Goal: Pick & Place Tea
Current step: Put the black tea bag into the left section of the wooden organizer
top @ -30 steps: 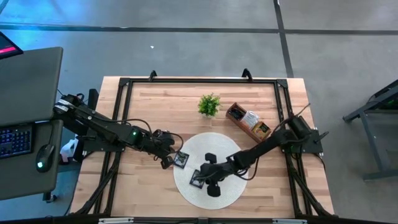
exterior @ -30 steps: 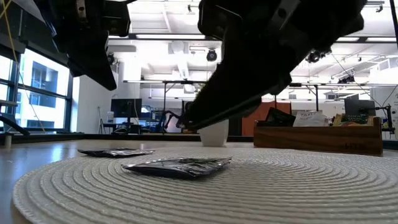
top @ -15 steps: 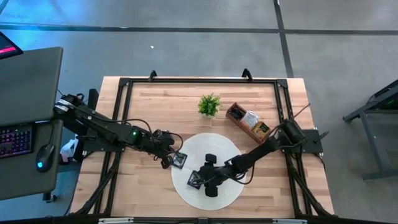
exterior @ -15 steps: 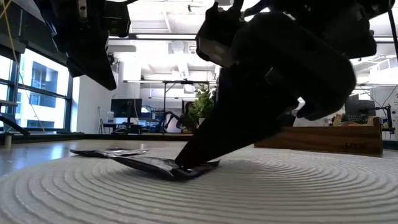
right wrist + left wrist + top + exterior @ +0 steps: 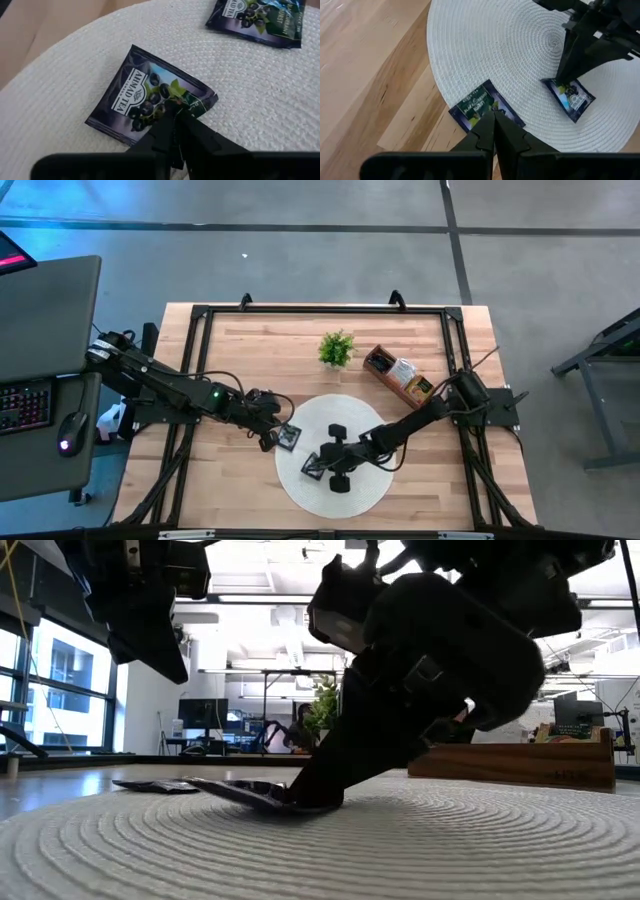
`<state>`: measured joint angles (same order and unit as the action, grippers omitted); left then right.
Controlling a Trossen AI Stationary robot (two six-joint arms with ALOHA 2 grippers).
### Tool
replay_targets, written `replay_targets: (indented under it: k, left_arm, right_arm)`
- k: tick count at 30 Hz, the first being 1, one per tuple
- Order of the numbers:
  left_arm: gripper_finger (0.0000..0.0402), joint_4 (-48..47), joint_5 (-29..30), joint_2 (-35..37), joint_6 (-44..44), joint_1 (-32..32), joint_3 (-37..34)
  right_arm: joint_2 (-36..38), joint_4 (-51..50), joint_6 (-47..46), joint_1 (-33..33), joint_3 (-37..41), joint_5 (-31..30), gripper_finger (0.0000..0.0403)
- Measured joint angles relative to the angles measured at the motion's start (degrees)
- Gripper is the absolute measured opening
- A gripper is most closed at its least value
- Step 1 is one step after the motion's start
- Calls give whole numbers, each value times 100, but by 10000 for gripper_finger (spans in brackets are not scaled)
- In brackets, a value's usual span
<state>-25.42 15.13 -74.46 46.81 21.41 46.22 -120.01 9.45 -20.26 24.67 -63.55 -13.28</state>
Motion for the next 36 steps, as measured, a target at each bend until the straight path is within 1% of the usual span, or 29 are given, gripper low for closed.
replay_targets:
  k: [3,6,7,9,12,14,16,18,19,21,24,28,31,36]
  left_arm:
    - [4,5,-1,0,0,0,0]
    - [4,7,-1,0,0,0,0]
    - [5,7,-3,0,0,-1,0]
    - [5,8,-4,0,-1,0,0]
    - [5,31,-4,0,0,-1,0]
    - [5,35,-4,0,0,-2,0]
    - [5,40,-6,0,0,0,0]
    - [5,40,-6,0,0,0,0]
    - [5,42,-6,0,-2,0,0]
    - [5,40,-6,0,0,0,0]
    - [5,44,-8,0,0,-1,0]
    - [5,44,-8,0,0,0,0]
    - [5,47,-8,0,0,-1,0]
    - [5,46,-8,0,0,0,0]
  right_arm:
    - [325,-302,391,26,28,-60,30]
    - [838,-877,958,35,48,-491,9]
    - [1084,-1143,1138,29,39,-796,6]
    - [1542,-1796,1369,-23,11,-1655,9]
    - [2089,-3132,1546,-118,26,-3298,13]
    - [2417,-4022,1844,-196,28,-4365,7]
    - [2654,-4827,2281,-291,17,-5218,4]
    - [2783,-5384,2454,-451,17,-5835,6]
    - [2833,-5576,2423,-562,19,-5930,7]
    - [2928,-5872,2115,-837,19,-5824,7]
    - [2932,-6268,1634,-1308,41,-5237,3]
    - [2886,-6335,1528,-1877,411,-4934,5]
    - [2893,-6288,1429,-2242,696,-4481,3]
    - [2894,-6249,1428,-2629,979,-4465,5]
